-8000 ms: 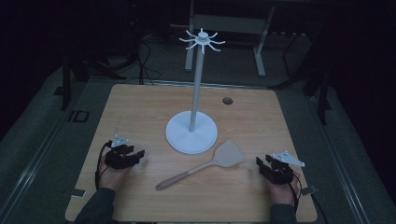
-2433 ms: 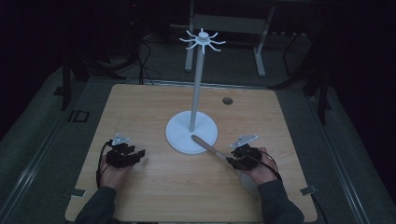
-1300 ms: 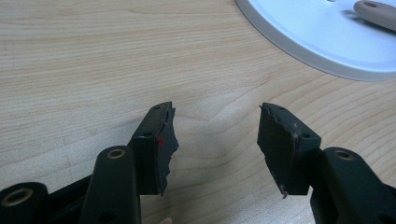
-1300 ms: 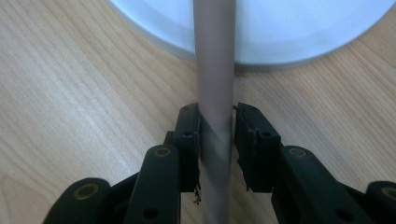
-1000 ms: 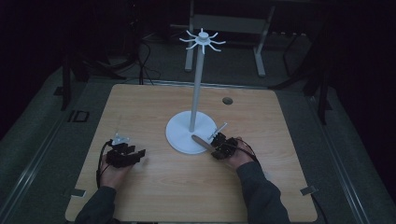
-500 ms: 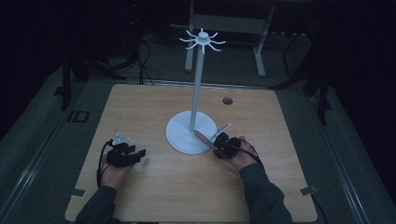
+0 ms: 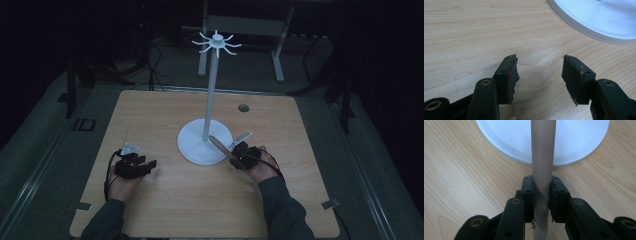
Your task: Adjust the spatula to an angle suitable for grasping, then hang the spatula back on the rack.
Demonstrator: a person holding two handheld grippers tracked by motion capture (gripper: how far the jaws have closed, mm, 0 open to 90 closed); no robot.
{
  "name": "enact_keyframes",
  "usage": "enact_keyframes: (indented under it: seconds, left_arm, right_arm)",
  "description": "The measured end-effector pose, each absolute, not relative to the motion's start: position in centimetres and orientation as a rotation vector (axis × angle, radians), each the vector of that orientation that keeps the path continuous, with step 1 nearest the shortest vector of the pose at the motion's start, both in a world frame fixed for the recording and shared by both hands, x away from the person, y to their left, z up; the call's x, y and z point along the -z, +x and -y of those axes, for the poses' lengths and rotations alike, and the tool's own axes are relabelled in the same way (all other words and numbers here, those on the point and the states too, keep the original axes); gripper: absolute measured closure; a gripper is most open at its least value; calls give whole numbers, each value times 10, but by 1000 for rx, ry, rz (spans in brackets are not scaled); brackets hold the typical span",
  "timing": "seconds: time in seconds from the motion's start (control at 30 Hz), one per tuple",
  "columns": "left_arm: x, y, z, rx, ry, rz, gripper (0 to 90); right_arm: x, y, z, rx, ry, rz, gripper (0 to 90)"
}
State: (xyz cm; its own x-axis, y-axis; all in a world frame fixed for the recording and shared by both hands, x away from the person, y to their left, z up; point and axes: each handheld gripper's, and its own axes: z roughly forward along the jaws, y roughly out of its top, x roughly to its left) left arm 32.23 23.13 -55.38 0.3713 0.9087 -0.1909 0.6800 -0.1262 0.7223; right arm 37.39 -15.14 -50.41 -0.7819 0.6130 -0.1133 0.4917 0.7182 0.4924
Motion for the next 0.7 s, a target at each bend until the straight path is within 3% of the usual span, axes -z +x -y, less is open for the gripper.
enact_keyframes:
  seconds: [0.7]
  left_arm:
    - [554,321,-230,-391,1878,-1378,461]
  right_arm:
    - [492,365,159,-716,853,-2584,758]
